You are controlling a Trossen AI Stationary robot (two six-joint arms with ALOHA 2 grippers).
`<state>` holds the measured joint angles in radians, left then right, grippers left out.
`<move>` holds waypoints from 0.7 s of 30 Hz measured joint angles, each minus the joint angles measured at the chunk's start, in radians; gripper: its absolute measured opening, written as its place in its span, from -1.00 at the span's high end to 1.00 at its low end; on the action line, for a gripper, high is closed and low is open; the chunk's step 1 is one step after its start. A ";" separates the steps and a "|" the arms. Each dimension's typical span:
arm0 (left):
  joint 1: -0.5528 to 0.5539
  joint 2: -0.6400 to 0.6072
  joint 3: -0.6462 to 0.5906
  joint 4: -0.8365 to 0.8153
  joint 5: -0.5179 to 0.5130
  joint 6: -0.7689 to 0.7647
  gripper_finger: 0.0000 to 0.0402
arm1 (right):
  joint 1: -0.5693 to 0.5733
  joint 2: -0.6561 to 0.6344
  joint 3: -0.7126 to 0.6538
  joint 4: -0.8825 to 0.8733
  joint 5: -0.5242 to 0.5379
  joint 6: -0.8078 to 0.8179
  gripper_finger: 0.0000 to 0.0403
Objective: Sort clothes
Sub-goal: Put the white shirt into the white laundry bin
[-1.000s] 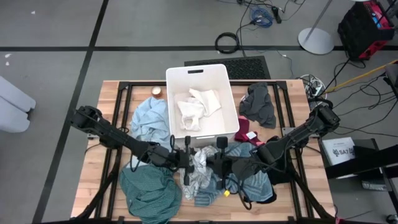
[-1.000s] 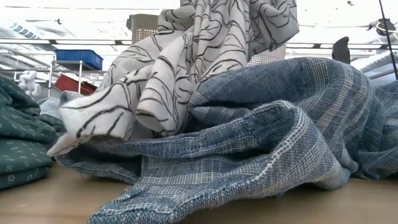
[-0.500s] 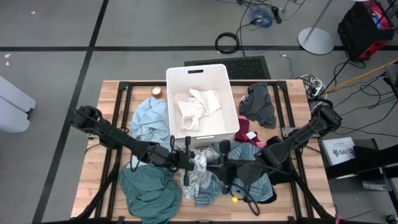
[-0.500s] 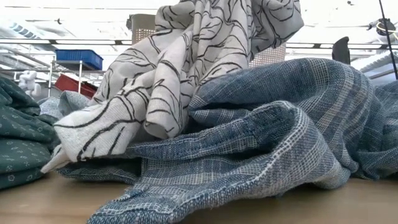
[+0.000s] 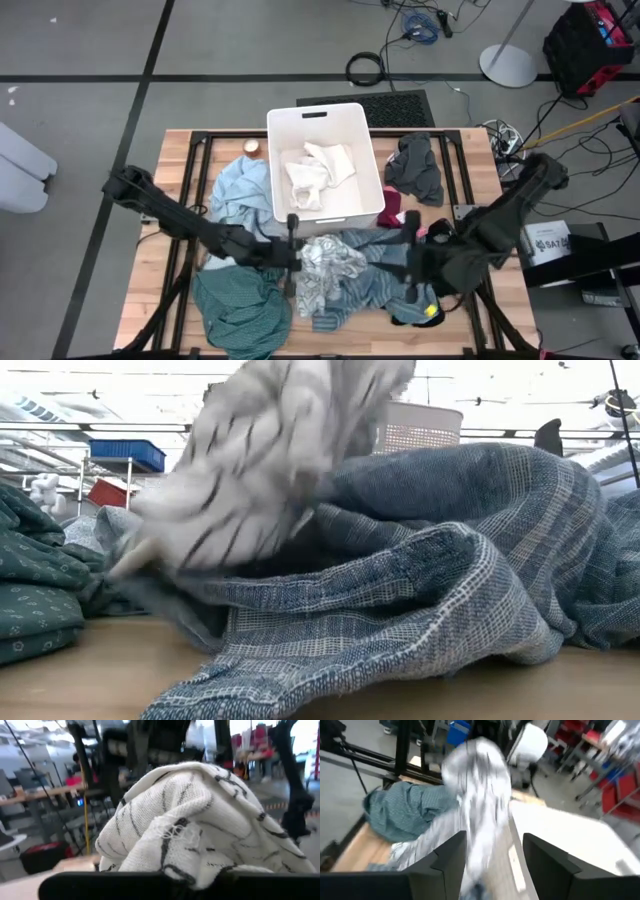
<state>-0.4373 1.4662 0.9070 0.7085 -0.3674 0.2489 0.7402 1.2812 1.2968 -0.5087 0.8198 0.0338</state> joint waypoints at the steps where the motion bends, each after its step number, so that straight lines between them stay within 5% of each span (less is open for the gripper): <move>1: -0.002 -0.022 0.000 0.011 -0.001 0.002 0.93 | 0.007 -0.019 0.000 -0.038 -0.005 0.046 0.09; 10: 0.045 -0.215 0.094 0.025 0.030 0.034 0.93 | 0.042 -0.077 -0.051 -0.531 -0.004 0.493 0.13; 21: 0.242 -0.230 0.544 -0.219 -0.020 0.147 0.93 | 0.009 -0.193 -0.371 -0.507 0.001 0.656 0.13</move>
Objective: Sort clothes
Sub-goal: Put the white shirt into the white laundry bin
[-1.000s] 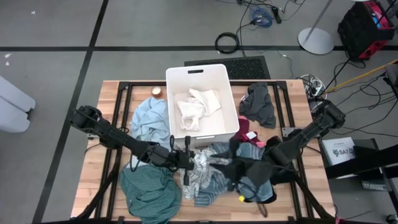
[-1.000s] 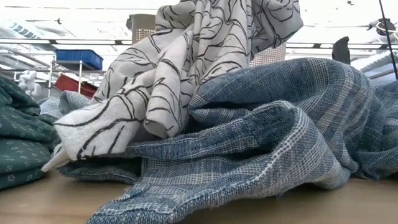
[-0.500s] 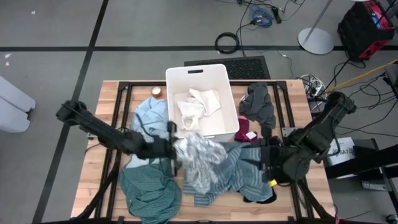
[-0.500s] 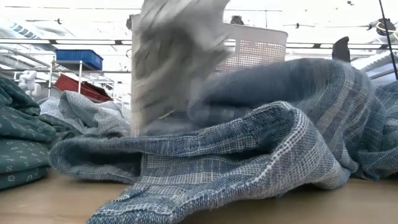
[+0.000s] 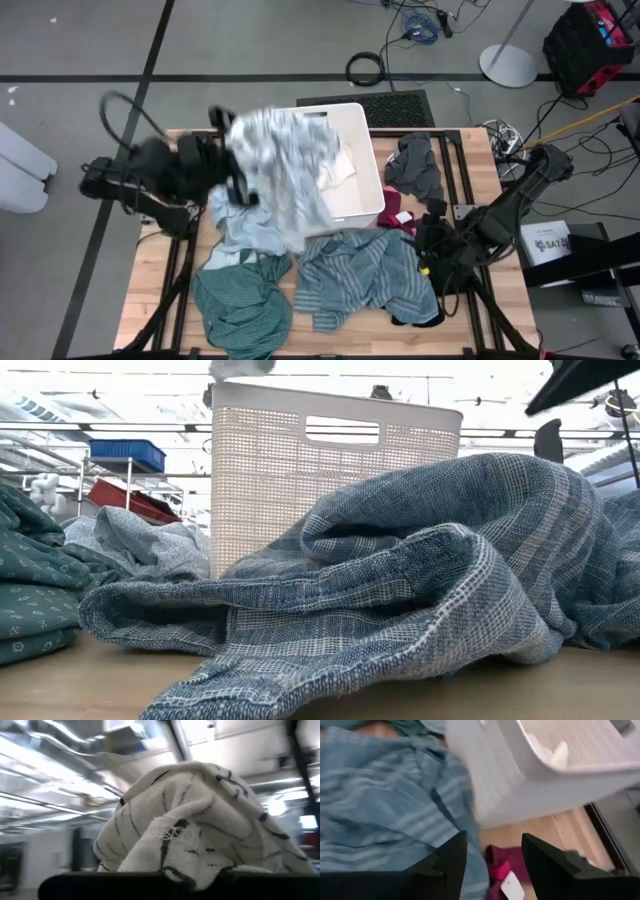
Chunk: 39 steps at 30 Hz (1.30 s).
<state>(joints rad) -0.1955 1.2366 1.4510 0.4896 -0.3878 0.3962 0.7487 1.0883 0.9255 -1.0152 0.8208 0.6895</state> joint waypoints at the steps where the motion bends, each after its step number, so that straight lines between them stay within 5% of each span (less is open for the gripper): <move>1: 0.035 0.008 0.043 -0.040 -0.009 -0.019 0.93 | -0.005 -0.016 -0.024 0.010 -0.001 0.007 0.13; 8: 0.286 0.097 0.241 -0.251 0.001 -0.217 0.93 | -0.032 -0.126 -0.150 0.153 -0.004 -0.037 0.13; 17: 0.463 0.243 0.260 -0.265 0.169 -0.466 0.93 | -0.035 -0.180 -0.163 0.176 -0.008 -0.052 0.13; 25: 0.484 0.307 0.260 -0.344 0.209 -0.495 0.93 | -0.034 -0.181 -0.163 0.175 -0.025 -0.044 0.13; 39: 0.470 0.293 0.258 -0.930 0.195 -0.443 0.93 | -0.034 -0.179 -0.163 0.174 -0.121 0.002 0.13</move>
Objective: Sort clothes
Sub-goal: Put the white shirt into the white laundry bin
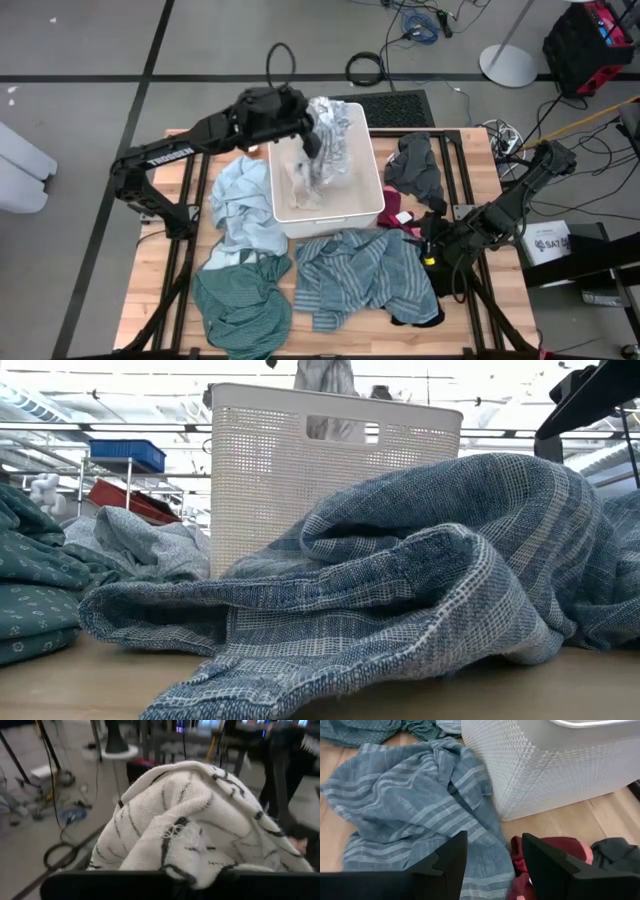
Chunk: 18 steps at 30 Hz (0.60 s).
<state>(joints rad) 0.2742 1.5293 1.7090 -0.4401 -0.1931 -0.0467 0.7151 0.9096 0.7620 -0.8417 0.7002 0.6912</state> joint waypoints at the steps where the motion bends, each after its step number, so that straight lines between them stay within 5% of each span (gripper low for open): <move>1: -0.007 0.003 -0.006 -0.014 -0.001 0.000 0.93 | 0.000 0.000 0.000 0.000 0.000 0.002 0.13; 18: -0.029 0.014 -0.183 -0.151 0.003 -0.075 0.93 | 0.000 0.001 0.001 0.003 0.001 0.004 0.13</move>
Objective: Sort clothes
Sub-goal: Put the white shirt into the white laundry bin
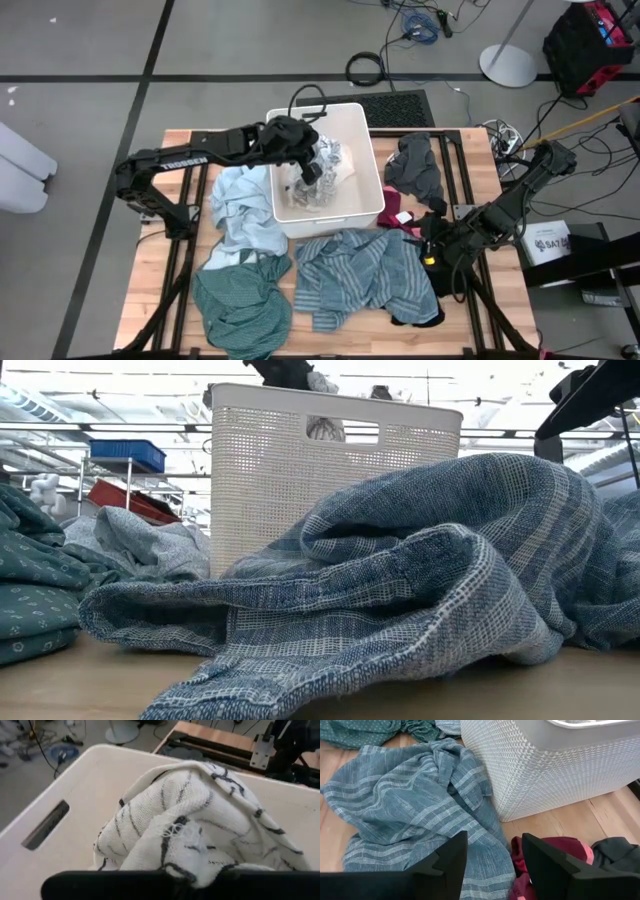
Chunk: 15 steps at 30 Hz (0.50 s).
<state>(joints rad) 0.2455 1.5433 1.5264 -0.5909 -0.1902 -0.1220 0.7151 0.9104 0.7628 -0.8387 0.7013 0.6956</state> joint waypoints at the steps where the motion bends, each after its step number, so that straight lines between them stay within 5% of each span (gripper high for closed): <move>1: 0.000 0.002 -0.004 -0.004 0.000 -0.003 0.94 | 0.000 0.000 0.000 0.000 0.000 0.000 0.13; 6: -0.001 0.040 -0.009 -0.050 0.028 -0.030 0.93 | 0.000 0.000 0.000 0.002 0.004 0.000 0.13; 15: -0.020 0.122 -0.009 -0.055 0.240 -0.031 0.70 | 0.000 0.000 0.000 0.002 0.004 -0.001 0.13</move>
<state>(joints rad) 0.2259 1.6650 1.5173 -0.6461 0.0501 -0.1532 0.7151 0.9104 0.7628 -0.8368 0.7050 0.6949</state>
